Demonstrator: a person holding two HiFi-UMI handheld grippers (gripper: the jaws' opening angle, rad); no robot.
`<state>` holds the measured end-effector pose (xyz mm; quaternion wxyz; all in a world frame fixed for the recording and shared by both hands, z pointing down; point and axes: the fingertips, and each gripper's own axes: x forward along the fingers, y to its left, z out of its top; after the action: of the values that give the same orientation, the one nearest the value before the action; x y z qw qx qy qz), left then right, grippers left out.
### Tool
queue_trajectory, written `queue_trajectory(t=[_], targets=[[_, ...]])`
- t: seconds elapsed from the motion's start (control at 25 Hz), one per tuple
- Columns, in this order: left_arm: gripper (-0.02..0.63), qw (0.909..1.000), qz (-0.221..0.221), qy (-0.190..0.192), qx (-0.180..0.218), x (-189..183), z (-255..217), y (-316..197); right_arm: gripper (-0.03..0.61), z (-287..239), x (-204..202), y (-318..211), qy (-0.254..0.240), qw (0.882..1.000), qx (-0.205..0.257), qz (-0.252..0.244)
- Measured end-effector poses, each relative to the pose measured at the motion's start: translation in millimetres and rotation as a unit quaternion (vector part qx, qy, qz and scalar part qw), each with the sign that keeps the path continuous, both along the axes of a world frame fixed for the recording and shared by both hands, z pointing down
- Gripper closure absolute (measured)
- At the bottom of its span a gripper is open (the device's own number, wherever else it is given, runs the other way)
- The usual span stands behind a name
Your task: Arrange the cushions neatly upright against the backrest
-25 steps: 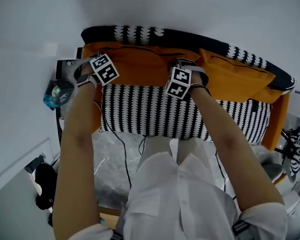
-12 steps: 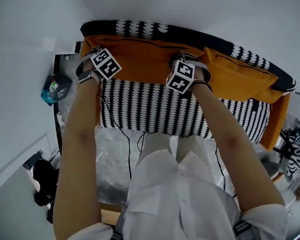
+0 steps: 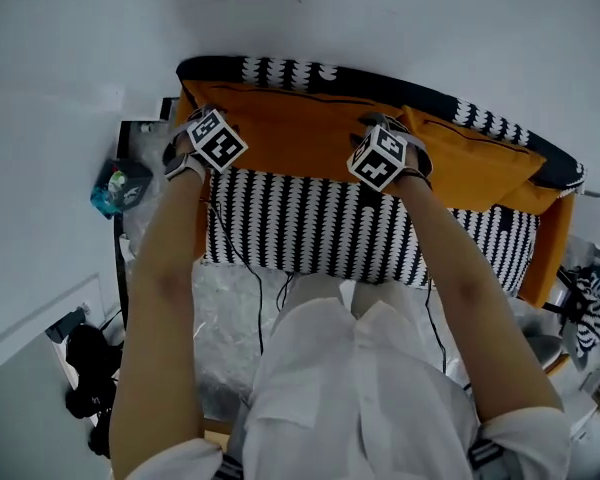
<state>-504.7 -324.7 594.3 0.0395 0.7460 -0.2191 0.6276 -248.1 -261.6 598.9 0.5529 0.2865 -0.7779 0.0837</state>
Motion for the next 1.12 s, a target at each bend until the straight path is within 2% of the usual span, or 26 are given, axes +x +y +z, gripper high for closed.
queue_trajectory(t=[0.08, 0.16, 0.28, 0.44, 0.56, 0.64, 0.76, 0.96, 1.04, 1.12], targets=[[0.465, 0.9967, -0.052, 0.063, 0.003, 11, -18, 7, 0.433, -16, 6, 5, -0.037, 0.998, -0.002, 0.04], [0.481, 0.9839, -0.113, 0.138, -0.002, 24, -36, 16, 0.442, -34, 15, 11, -0.089, 0.992, -0.002, 0.091], [0.483, 0.9556, -0.173, 0.237, -0.024, 42, -61, 37, 0.459, -66, 32, 27, -0.176, 0.971, -0.007, 0.162], [0.498, 0.9205, -0.191, 0.339, -0.032, 71, -96, 79, 0.469, -100, 55, 66, -0.266, 0.939, 0.005, 0.22], [0.522, 0.8854, -0.2, 0.42, -0.009, 102, -135, 109, 0.506, -125, 75, 94, -0.316, 0.913, 0.035, 0.256], [0.537, 0.871, -0.198, 0.449, 0.014, 123, -159, 131, 0.523, -140, 88, 115, -0.345, 0.898, 0.051, 0.269], [0.571, 0.8617, -0.185, 0.471, 0.04, 153, -189, 167, 0.546, -162, 108, 146, -0.372, 0.884, 0.074, 0.273], [0.596, 0.8407, -0.188, 0.505, 0.056, 192, -222, 232, 0.564, -196, 143, 206, -0.408, 0.862, 0.103, 0.282], [0.598, 0.8259, -0.2, 0.522, 0.068, 197, -235, 255, 0.569, -207, 156, 233, -0.413, 0.858, 0.112, 0.284], [0.598, 0.8058, -0.216, 0.546, 0.079, 203, -248, 276, 0.569, -215, 168, 259, -0.418, 0.855, 0.118, 0.283]])
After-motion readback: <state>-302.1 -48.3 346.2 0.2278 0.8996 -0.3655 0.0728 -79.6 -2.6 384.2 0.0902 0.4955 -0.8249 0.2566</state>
